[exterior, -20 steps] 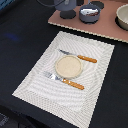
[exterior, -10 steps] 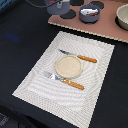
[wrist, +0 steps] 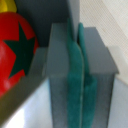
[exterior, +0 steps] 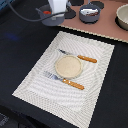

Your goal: Interact with the objects in diverse but meaningful ways.

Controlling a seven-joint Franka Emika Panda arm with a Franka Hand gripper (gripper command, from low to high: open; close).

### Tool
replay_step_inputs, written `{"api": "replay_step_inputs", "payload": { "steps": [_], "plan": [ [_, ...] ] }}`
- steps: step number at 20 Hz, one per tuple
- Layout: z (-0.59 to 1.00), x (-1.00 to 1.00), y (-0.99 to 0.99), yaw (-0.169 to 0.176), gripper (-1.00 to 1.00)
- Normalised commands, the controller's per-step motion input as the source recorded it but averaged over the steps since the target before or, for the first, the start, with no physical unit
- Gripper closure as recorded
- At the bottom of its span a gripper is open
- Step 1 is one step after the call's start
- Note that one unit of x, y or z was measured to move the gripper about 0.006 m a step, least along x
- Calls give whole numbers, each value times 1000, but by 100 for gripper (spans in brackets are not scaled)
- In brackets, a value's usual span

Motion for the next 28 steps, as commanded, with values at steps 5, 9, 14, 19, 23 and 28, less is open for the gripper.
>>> {"api": "replay_step_inputs", "payload": {
  "steps": [5,9,14,19,23,28],
  "plan": [
    [-93,330,-848,0,100],
    [-141,193,-533,0,100],
    [-167,90,-385,1,100],
    [-190,-108,15,72,100],
    [-195,-106,31,50,100],
    [-290,-81,-29,19,100]
  ]
}}
